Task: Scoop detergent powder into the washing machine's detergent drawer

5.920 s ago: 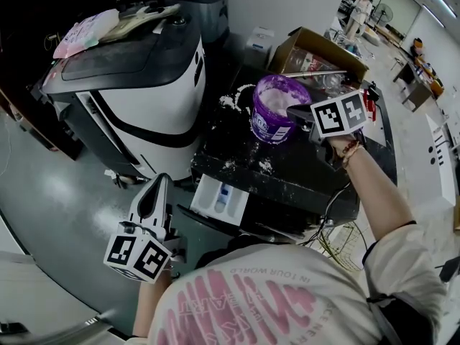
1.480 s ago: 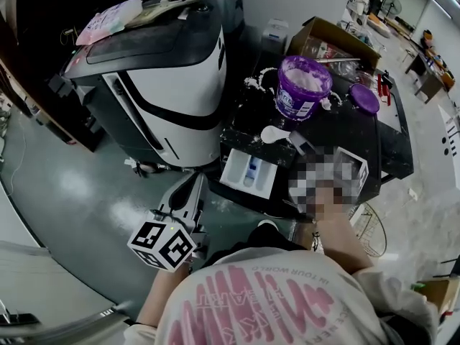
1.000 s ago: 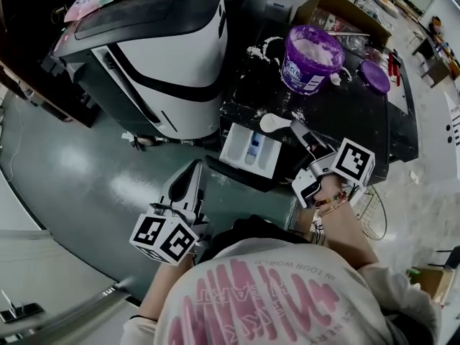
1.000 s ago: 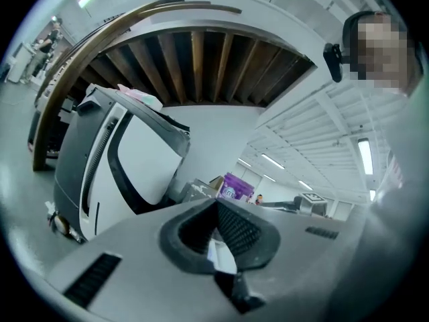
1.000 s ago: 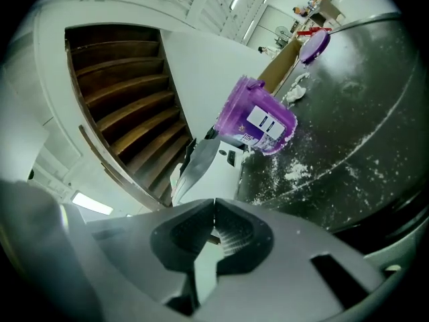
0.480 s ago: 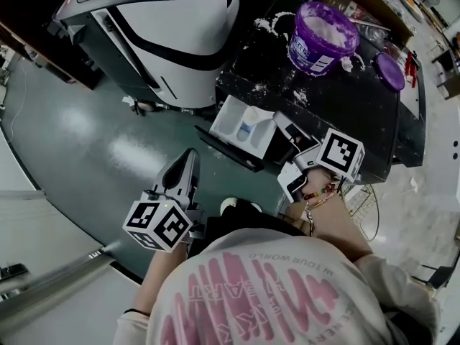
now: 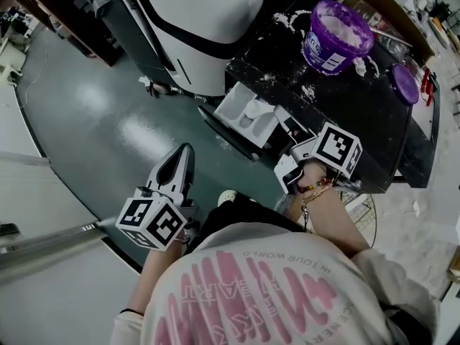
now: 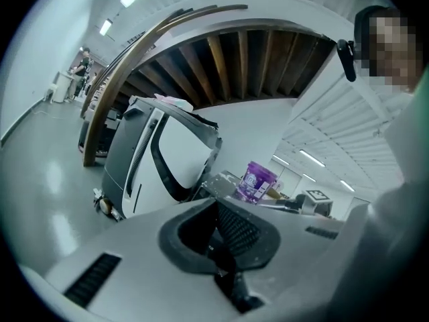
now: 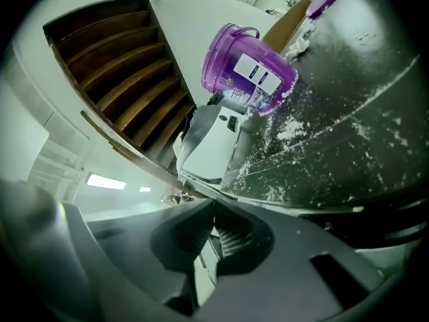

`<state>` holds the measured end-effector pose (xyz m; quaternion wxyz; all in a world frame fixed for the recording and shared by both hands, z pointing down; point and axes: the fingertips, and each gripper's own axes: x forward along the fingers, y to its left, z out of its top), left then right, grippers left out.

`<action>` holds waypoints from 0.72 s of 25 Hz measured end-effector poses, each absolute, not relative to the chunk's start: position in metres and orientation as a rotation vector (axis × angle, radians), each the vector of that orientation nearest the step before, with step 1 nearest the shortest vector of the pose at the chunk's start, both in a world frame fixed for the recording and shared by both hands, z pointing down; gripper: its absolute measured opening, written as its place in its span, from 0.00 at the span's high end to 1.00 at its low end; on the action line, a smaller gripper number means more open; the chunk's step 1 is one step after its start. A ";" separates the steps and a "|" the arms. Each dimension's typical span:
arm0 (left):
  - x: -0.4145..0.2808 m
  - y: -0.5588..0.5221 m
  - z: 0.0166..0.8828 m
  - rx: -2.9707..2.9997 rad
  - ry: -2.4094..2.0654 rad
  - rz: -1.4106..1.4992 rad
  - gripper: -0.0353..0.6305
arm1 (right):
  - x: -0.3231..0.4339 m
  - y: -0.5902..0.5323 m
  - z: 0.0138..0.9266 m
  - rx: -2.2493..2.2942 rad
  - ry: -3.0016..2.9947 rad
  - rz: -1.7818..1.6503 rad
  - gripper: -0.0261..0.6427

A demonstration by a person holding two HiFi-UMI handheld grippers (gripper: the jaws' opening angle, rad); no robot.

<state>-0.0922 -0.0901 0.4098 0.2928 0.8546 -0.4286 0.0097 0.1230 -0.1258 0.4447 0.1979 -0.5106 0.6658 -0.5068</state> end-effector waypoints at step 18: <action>-0.114 -0.067 0.387 2.264 -1.301 -0.099 0.95 | 0.112 -0.142 0.443 -1.433 2.001 -1.366 0.96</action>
